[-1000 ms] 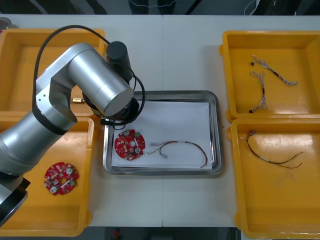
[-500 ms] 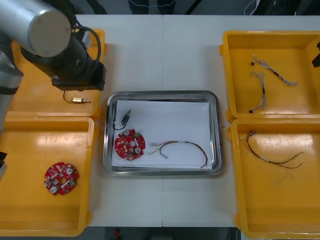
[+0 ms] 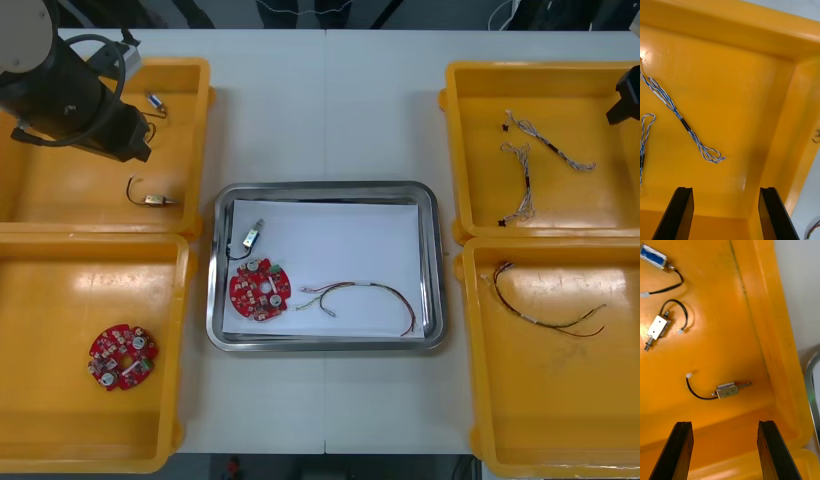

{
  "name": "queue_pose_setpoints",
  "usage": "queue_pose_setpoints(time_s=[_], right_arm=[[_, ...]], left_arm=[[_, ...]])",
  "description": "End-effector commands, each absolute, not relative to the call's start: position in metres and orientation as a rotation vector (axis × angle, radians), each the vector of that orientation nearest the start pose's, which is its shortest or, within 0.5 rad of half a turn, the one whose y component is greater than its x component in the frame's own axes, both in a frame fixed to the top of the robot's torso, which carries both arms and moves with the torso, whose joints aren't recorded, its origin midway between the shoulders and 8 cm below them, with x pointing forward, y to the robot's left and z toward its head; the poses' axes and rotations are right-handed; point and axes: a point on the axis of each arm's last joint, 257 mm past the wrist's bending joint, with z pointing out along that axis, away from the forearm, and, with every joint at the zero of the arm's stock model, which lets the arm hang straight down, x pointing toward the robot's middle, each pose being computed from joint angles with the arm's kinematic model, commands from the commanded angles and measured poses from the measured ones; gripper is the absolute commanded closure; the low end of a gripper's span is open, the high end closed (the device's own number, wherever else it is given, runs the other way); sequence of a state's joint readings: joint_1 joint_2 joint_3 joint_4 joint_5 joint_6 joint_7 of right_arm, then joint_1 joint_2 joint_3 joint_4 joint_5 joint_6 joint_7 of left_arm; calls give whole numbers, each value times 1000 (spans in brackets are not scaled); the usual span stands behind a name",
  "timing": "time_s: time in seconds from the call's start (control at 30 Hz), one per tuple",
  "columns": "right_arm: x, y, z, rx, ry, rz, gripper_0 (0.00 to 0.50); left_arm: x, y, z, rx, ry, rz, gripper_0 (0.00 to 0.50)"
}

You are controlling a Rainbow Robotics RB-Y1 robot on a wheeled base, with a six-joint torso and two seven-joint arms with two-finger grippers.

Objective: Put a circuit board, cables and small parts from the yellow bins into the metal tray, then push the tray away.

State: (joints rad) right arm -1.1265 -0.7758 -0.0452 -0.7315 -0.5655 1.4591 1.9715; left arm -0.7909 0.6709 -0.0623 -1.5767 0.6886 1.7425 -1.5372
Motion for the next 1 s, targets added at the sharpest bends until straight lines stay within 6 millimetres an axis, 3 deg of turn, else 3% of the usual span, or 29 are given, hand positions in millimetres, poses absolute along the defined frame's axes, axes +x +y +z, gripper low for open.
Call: queue_pose_setpoints(time_s=[0.03,0.23,0.63,1.0], right_arm=[[632,-412,-69,-349,2509,-175,0],[641,-405,-77,-408,2493,-227,0],[651,-399,-108,-396,2478,-171,0],[660,-388,-123,-317,2444,-43,0]], left_arm=[[572,309,-82,427,2458,91,0],[593,319,-85,508,2389,114,0],[628,329,-94,641,2292,174,0],[659,326,-123,665,2201,217,0]])
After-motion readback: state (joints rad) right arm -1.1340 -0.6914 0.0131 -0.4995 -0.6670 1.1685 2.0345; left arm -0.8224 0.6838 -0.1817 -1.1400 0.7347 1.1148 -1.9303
